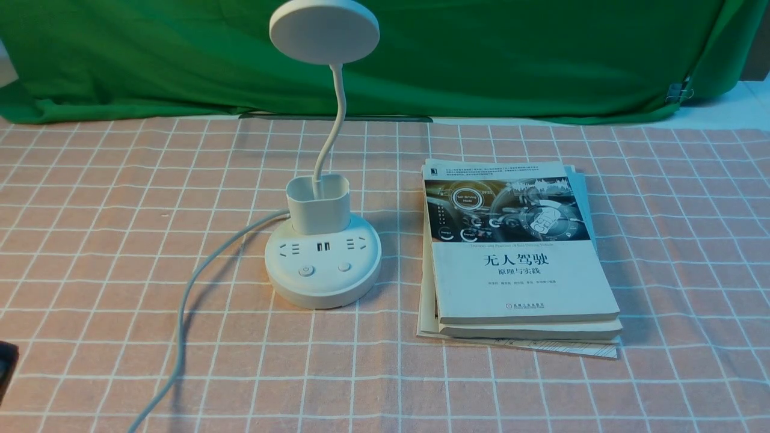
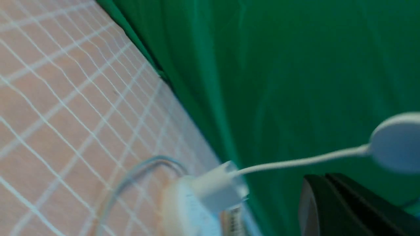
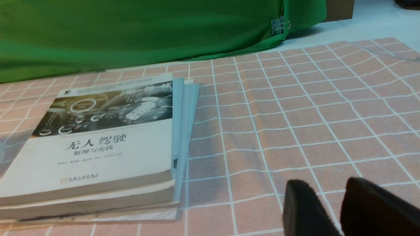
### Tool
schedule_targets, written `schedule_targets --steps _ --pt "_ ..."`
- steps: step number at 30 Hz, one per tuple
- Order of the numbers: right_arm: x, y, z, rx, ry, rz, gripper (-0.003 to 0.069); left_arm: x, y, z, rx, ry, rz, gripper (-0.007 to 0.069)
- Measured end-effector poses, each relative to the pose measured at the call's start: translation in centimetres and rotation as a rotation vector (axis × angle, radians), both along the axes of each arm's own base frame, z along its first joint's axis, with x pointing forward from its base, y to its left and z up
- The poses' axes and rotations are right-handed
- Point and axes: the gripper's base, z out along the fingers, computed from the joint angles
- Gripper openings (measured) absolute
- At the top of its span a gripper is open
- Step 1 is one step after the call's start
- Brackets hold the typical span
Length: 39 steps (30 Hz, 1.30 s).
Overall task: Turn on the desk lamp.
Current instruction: Use the left arm to press the button switch on the lamp holder
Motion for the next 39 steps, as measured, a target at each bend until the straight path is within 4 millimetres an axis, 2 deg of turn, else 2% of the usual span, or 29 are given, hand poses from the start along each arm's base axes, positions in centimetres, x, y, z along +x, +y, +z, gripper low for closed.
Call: schedule_targets --steps 3,13,16,17,18,20,21,23,26,29,34,36,39 --pt "0.0 0.0 0.0 0.0 0.0 0.0 0.0241 0.0 0.3 0.3 -0.075 -0.028 0.03 0.0022" --pt "0.0 0.0 0.0 0.0 0.0 0.0 0.0241 -0.1 0.3 0.9 -0.066 -0.047 0.028 0.0022" --pt "0.0 0.0 0.0 0.0 0.0 0.0 0.0241 -1.2 -0.5 4.9 0.139 -0.102 -0.041 0.0022" --pt "0.0 0.0 0.0 0.0 0.0 0.0 0.0241 -1.3 -0.5 5.2 0.155 -0.107 -0.044 0.0022" --pt "0.0 0.0 0.0 0.0 0.0 0.0 0.0241 -1.8 -0.7 7.1 0.254 -0.116 -0.058 0.0022" --pt "0.0 0.0 0.0 0.0 0.0 0.0 0.0241 -2.2 -1.0 10.5 0.449 -0.038 -0.097 0.0022" --pt "0.0 0.0 0.0 0.0 0.0 0.0 0.0241 -2.0 -1.0 11.3 0.527 0.022 -0.106 0.0022" --pt "0.0 0.0 0.0 0.0 0.0 0.0 0.0241 -1.0 -0.9 13.0 0.651 0.158 -0.138 0.0022" --pt "0.0 0.0 0.0 0.0 0.0 0.0 0.0241 1.7 -0.6 14.6 0.874 0.393 -0.226 0.0022" --pt "0.0 0.0 0.0 0.0 0.0 0.0 0.0241 4.8 -0.6 15.7 1.017 0.498 -0.313 0.0022" --pt "0.0 0.0 0.0 0.0 0.0 0.0 0.0241 10.2 -1.5 15.1 1.13 0.603 -0.518 0.0022" --pt "0.0 0.0 0.0 0.0 0.0 0.0 0.0241 12.9 -3.0 14.0 1.14 0.638 -0.648 0.0022" --pt "0.0 0.0 0.0 0.0 0.0 0.0 0.0241 15.4 -5.9 12.6 1.175 0.654 -0.803 0.0022"
